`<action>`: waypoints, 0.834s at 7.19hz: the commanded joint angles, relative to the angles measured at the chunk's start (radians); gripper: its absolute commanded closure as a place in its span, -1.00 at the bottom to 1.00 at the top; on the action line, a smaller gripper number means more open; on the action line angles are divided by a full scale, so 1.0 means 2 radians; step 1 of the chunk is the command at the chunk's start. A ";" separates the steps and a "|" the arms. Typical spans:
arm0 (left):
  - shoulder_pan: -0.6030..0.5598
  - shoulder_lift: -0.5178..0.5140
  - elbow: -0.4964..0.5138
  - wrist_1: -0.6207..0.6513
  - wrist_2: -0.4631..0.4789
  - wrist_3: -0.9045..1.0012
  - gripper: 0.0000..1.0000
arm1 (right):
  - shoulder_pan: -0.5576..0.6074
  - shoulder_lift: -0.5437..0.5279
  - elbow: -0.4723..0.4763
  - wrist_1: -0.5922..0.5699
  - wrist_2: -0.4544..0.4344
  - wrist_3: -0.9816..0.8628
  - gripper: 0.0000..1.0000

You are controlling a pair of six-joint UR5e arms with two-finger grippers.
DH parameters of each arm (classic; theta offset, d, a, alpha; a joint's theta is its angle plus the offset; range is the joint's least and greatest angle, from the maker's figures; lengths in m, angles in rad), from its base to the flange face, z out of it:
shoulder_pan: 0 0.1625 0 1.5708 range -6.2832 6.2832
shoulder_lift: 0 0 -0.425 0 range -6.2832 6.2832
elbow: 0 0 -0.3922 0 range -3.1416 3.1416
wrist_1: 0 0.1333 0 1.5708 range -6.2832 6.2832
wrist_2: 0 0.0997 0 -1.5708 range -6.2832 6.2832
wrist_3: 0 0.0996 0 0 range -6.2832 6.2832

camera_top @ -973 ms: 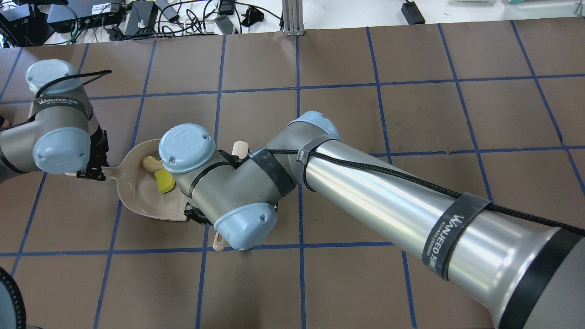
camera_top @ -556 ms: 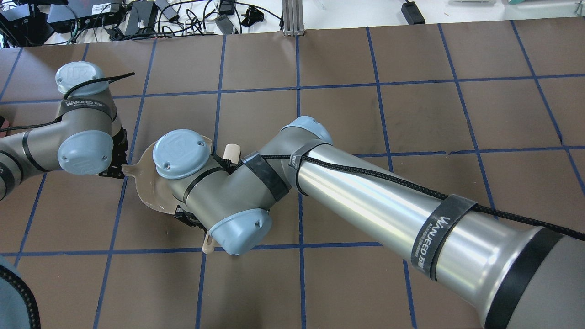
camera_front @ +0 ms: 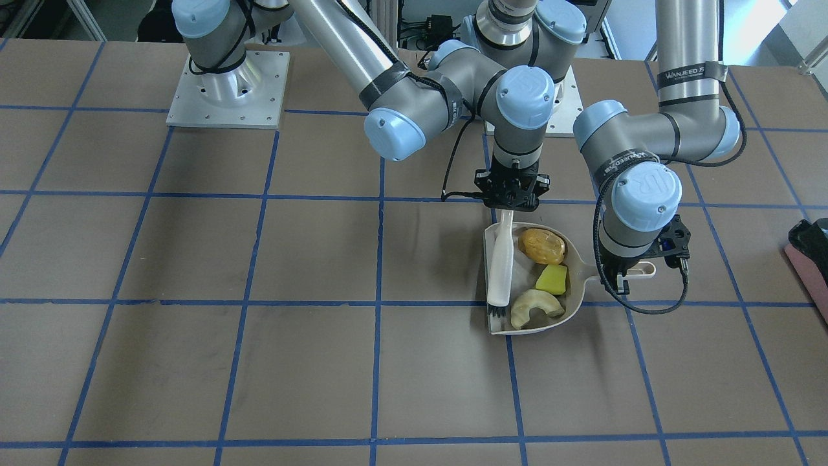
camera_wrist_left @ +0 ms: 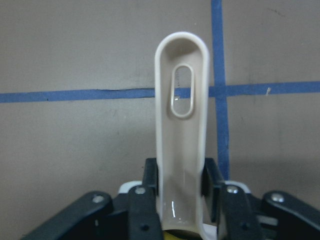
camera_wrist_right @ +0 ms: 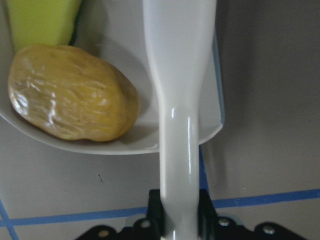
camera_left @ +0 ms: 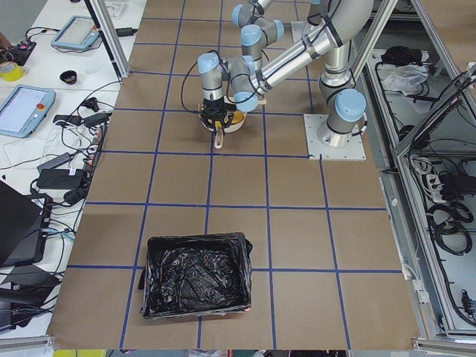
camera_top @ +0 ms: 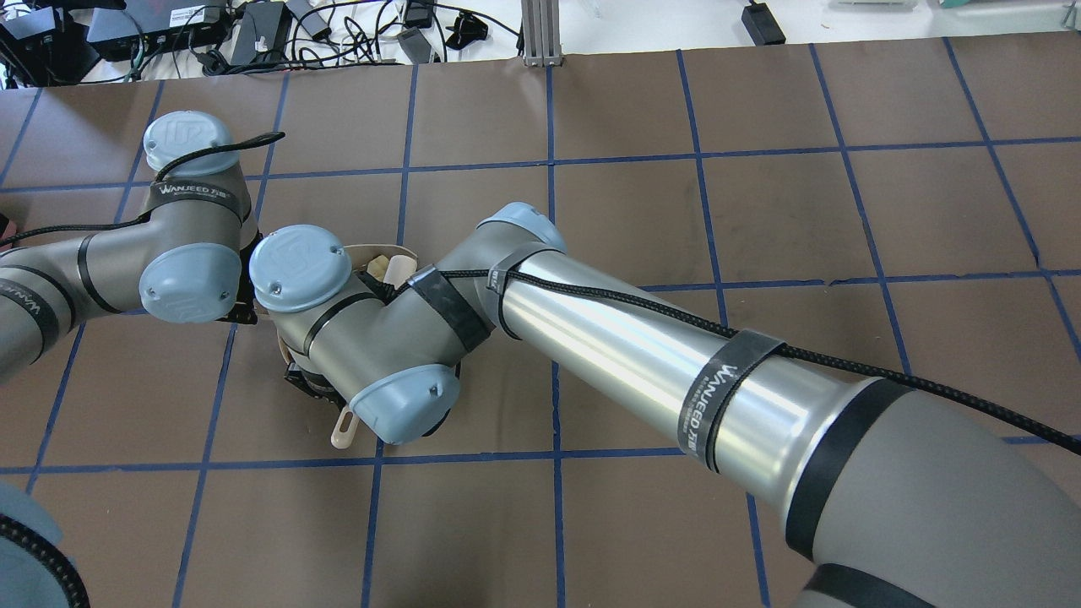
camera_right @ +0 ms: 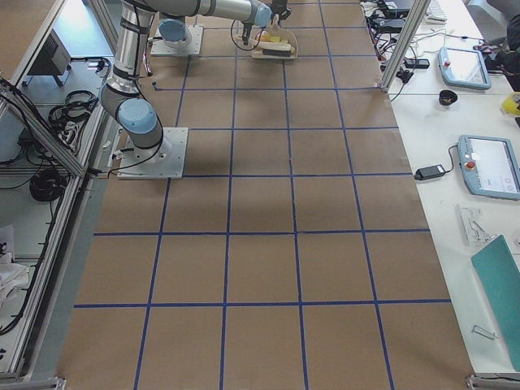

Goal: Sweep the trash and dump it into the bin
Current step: 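Sweep the yellow ball into the dustpan with the right gripper's brush, then carry the loaded dustpan away with the left gripper while the right lifts the brush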

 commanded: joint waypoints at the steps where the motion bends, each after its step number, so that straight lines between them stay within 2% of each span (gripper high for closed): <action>1: -0.001 0.003 0.004 -0.009 -0.008 0.023 1.00 | 0.000 0.003 -0.009 0.011 -0.009 -0.003 1.00; 2: 0.004 0.011 0.020 -0.042 -0.035 0.051 1.00 | -0.006 -0.002 -0.010 0.037 -0.012 -0.004 1.00; 3: 0.006 0.011 0.057 -0.109 -0.042 0.056 1.00 | -0.011 -0.013 -0.009 0.051 -0.020 -0.017 1.00; 4: 0.018 0.010 0.094 -0.147 -0.058 0.074 1.00 | -0.020 -0.037 -0.009 0.093 -0.022 -0.030 1.00; 6: 0.057 0.008 0.111 -0.142 -0.064 0.120 1.00 | -0.039 -0.087 -0.002 0.178 -0.038 -0.074 1.00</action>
